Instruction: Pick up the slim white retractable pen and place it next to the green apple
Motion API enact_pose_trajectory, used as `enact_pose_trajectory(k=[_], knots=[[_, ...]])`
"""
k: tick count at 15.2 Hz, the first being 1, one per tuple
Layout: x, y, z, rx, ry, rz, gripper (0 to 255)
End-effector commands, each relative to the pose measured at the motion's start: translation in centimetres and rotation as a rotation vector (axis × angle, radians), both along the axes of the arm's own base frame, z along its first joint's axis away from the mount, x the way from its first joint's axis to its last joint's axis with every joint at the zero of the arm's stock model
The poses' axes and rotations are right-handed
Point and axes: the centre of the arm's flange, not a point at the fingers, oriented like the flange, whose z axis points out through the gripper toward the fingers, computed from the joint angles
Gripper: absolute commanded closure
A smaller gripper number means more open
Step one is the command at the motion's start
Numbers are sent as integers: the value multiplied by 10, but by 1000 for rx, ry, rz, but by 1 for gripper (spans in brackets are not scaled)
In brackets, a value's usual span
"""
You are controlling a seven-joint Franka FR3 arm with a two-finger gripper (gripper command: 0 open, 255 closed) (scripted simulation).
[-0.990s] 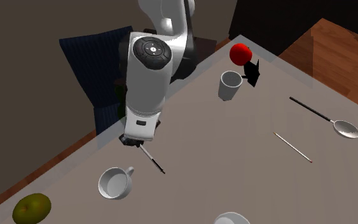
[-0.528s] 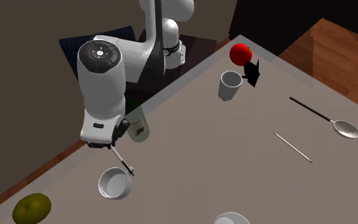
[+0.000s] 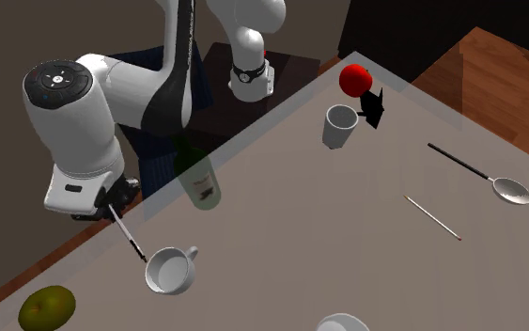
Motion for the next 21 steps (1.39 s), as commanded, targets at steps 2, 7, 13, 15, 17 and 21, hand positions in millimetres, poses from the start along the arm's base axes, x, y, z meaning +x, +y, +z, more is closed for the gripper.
enact_pose_trajectory(k=[2,7,13,15,17,21], knots=[[12,-39,-1,0,0,1,255],[26,-83,-12,0,0,1,255],[26,-83,-43,0,0,1,255],[26,-83,-54,0,0,1,255],[26,-83,-65,0,0,1,255],[26,-83,-86,0,0,1,255]])
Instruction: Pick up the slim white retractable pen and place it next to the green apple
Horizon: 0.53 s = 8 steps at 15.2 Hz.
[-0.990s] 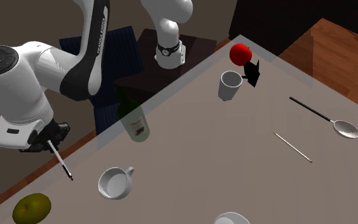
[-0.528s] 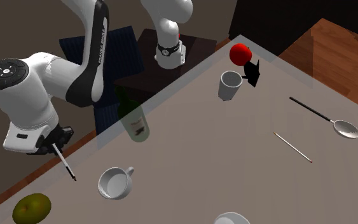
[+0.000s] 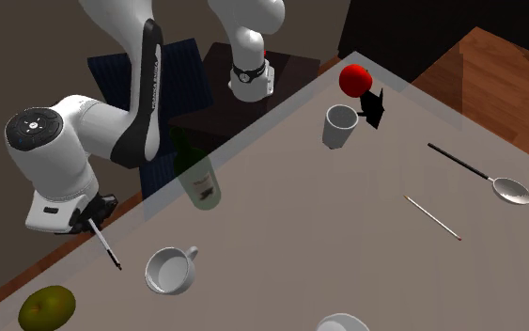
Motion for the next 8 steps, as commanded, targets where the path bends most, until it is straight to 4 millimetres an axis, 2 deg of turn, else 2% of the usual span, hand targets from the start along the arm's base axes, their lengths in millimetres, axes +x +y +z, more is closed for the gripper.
enact_pose_trajectory(k=[1,8], knots=[[0,0,-11,0,0,0,255],[0,0,-48,0,0,0,255]])
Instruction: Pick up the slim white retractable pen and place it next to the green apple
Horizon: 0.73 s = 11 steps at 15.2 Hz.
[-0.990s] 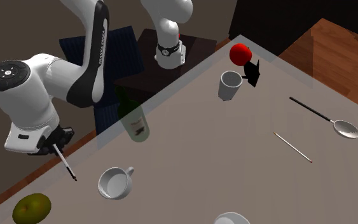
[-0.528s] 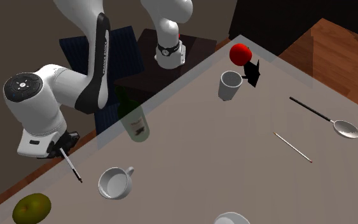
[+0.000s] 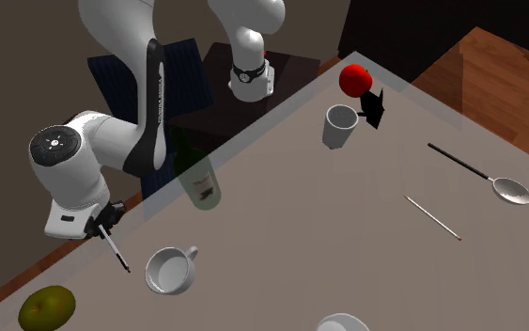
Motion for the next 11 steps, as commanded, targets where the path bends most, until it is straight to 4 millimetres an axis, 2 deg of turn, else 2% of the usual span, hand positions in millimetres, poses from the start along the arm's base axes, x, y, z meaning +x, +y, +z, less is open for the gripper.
enact_pose_trajectory(k=[1,8,11], knots=[[1,-1,-10,0,-1,0,255],[1,-1,-45,0,-1,0,255],[1,-1,-45,0,-1,0,255]])
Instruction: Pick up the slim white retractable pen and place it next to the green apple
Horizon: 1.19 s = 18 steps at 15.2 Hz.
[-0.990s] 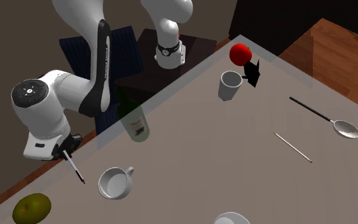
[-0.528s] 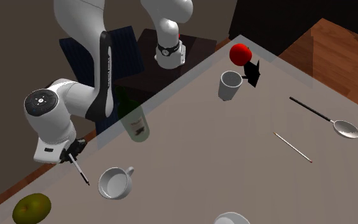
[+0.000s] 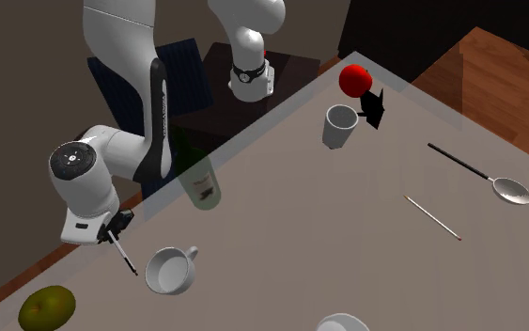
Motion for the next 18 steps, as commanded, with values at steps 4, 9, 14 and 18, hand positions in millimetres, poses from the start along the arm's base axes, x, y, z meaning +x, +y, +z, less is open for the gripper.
enact_pose_trajectory(k=[4,9,14,18], knots=[[0,0,-1,0,0,0,255],[0,0,-1,0,0,0,0],[-10,10,47,0,0,0,0],[-10,10,47,0,0,0,0]])
